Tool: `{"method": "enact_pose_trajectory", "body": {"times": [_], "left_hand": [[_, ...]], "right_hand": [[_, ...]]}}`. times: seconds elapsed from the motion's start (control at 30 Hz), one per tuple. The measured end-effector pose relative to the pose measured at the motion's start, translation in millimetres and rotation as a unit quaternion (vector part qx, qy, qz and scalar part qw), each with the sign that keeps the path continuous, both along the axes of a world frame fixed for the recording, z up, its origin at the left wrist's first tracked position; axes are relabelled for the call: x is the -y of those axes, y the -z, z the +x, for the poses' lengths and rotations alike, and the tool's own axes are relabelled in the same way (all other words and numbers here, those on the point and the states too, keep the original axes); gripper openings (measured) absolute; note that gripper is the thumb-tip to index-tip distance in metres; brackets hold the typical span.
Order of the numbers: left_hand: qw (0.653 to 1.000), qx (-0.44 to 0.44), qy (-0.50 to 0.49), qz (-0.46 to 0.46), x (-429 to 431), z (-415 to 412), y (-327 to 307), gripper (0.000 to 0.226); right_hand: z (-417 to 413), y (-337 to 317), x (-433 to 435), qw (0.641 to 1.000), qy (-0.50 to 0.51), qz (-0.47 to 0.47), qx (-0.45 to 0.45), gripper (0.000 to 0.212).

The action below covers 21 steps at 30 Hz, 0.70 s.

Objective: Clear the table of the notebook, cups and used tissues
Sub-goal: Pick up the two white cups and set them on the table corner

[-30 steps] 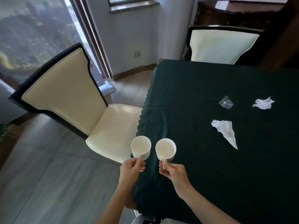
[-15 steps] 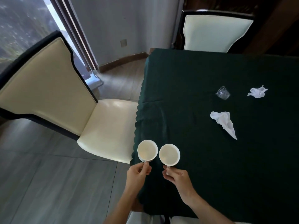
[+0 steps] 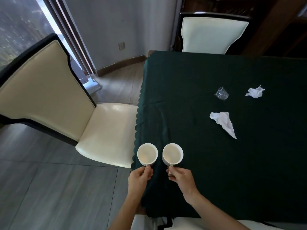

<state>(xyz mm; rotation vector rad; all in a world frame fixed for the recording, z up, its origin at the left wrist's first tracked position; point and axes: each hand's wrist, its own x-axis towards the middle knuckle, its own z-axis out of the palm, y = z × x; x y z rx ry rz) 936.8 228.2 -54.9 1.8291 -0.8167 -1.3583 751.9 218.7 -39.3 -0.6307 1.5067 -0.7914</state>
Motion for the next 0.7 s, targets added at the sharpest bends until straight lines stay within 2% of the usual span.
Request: {"method": "enact_pose_trajectory", "body": {"times": [0.13, 0.27, 0.5, 0.6, 0.7], "left_hand": [[1.0, 0.0, 0.0, 0.01, -1, 1, -5, 0.024], [0.999, 0.04, 0.02, 0.001, -1, 7, -11, 0.02], [0.996, 0.026, 0.082, 0.032, 7, 51, -25, 0.013], [0.991, 0.075, 0.104, 0.037, 20, 85, -29, 0.013], [0.988, 0.12, 0.094, 0.006, 45, 110, -44, 0.016]], "right_hand": [[-5, 3, -1, 0.996, -0.044, -0.024, -0.071, 0.024], [-10, 4, 0, 0.986, -0.089, -0.039, -0.137, 0.024], [-22, -7, 2, 0.966, -0.16, -0.083, -0.187, 0.023], [-34, -18, 5, 0.962, -0.162, -0.085, -0.201, 0.019], [-49, -31, 13, 0.962, -0.147, -0.09, -0.21, 0.014]]}}
